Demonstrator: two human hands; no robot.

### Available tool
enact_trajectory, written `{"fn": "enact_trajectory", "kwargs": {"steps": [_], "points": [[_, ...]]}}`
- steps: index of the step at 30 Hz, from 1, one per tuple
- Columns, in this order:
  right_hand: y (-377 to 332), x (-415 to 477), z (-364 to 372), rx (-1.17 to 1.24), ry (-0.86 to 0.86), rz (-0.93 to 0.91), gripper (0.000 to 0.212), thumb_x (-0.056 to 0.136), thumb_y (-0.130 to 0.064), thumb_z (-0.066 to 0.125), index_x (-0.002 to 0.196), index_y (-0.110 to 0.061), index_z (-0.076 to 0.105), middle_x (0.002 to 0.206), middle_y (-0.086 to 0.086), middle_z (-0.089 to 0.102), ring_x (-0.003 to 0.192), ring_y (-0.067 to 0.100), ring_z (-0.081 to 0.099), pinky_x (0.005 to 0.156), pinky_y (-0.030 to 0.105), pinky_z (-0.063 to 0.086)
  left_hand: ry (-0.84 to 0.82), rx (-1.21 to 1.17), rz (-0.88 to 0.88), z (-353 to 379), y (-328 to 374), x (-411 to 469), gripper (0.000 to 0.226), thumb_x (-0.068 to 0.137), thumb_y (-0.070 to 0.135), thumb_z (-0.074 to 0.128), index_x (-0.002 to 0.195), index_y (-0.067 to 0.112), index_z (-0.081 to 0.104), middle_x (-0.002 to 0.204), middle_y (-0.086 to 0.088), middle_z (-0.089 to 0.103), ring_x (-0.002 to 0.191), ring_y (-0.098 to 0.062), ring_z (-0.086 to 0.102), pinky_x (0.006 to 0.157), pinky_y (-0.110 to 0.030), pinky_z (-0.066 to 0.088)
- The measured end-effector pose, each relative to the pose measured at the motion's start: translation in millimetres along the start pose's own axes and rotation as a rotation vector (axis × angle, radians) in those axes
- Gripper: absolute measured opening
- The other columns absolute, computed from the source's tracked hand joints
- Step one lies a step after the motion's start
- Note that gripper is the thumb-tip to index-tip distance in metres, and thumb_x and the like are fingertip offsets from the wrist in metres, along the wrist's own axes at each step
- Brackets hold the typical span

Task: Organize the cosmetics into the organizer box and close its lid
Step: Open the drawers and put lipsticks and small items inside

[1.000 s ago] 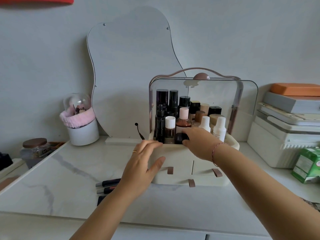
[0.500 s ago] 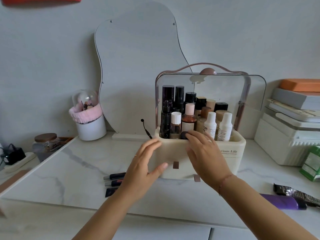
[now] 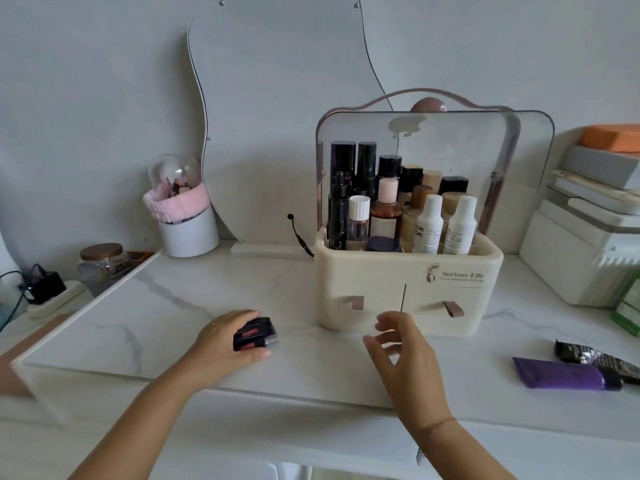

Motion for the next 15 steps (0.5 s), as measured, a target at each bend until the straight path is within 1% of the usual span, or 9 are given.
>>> {"fn": "enact_trajectory", "kwargs": {"steps": [2,5,7,9,10,11,13,14,15], "points": [[-8.5,10.9,9.3,0.007,-0.011,0.0,0.027,0.085,-0.022,0.067,0.1,-0.033,0.048,0.092,-0.015,0.06,0.079,0.002,0.059,0.066,0.013,0.047,0.063,0.032,0.034,0.8,-0.3,0.3,0.088,0.056,0.071,0.056,0.13,0.023,0.053,0.126,0.01,0.053,0.119,-0.011,0.049,0.102,-0.025,0.035],[-17.7,25.9,18.5,-0.063,0.001,-0.088,0.023,0.086,-0.016,0.065,0.105,-0.026,0.056,0.09,-0.014,0.061,0.075,0.003,0.058,0.065,0.011,0.046,0.123,0.082,0.062,1.3,0.7,-1.6,0.081,0.062,0.071,0.051,0.125,0.022,0.058,0.12,0.008,0.058,0.114,-0.014,0.05,0.096,-0.028,0.038],[-18.3,32.2,20.0,-0.118,0.038,-0.133,0.017,0.083,-0.01,0.066,0.095,-0.021,0.064,0.084,-0.011,0.061,0.07,0.004,0.057,0.065,0.012,0.046,0.143,0.103,0.063,0.9,1.2,-2.5,0.079,0.064,0.07,0.048,0.124,0.02,0.059,0.118,0.007,0.059,0.112,-0.015,0.05,0.094,-0.026,0.037],[-16.0,33.5,18.4,-0.119,0.064,-0.142,0.012,0.082,-0.009,0.068,0.09,-0.019,0.068,0.08,-0.009,0.063,0.069,0.007,0.059,0.066,0.019,0.049,0.158,0.119,0.066,1.3,2.4,-2.7,0.079,0.065,0.068,0.047,0.125,0.019,0.059,0.118,0.005,0.059,0.111,-0.017,0.049,0.093,-0.025,0.035],[-15.1,31.9,16.7,-0.109,0.074,-0.152,0.012,0.082,-0.009,0.069,0.089,-0.018,0.069,0.079,-0.008,0.065,0.069,0.008,0.06,0.067,0.022,0.05,0.165,0.126,0.071,2.1,2.4,-2.5,0.077,0.067,0.066,0.049,0.126,0.018,0.058,0.118,0.005,0.059,0.112,-0.018,0.048,0.092,-0.025,0.034],[-15.3,29.0,14.9,-0.096,0.079,-0.165,0.012,0.082,-0.009,0.069,0.09,-0.018,0.069,0.079,-0.008,0.065,0.069,0.007,0.06,0.067,0.02,0.05,0.166,0.133,0.072,3.2,1.9,-2.3,0.072,0.07,0.063,0.054,0.127,0.018,0.058,0.119,0.005,0.059,0.113,-0.019,0.048,0.092,-0.025,0.034],[-16.8,20.9,10.3,-0.059,0.043,-0.159,0.019,0.082,-0.011,0.071,0.098,-0.022,0.068,0.084,-0.012,0.065,0.075,0.007,0.061,0.071,0.012,0.048,0.173,0.149,0.072,5.7,0.2,-1.3,0.058,0.08,0.047,0.064,0.13,0.017,0.055,0.122,0.004,0.058,0.116,-0.021,0.047,0.094,-0.025,0.033],[-16.2,15.9,7.4,-0.024,0.007,-0.118,0.026,0.082,-0.014,0.071,0.104,-0.025,0.065,0.087,-0.014,0.065,0.08,0.005,0.061,0.074,0.009,0.047,0.18,0.163,0.07,6.4,-0.6,-1.3,0.056,0.082,0.042,0.066,0.131,0.017,0.053,0.123,0.002,0.058,0.117,-0.022,0.047,0.094,-0.026,0.033],[-15.2,10.4,3.4,0.025,-0.015,-0.056,0.03,0.082,-0.017,0.071,0.108,-0.028,0.06,0.09,-0.015,0.065,0.083,0.003,0.061,0.076,0.008,0.047,0.195,0.182,0.067,6.6,-0.3,-1.6,0.06,0.081,0.042,0.066,0.132,0.016,0.052,0.124,0.0,0.059,0.118,-0.024,0.047,0.094,-0.027,0.034]]}}
Point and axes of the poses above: each hand's wrist, its own x-axis towards the middle knuckle, its own z-axis out of the palm, y = z × x, the point moved 2 cm from there along x, towards the middle knuckle
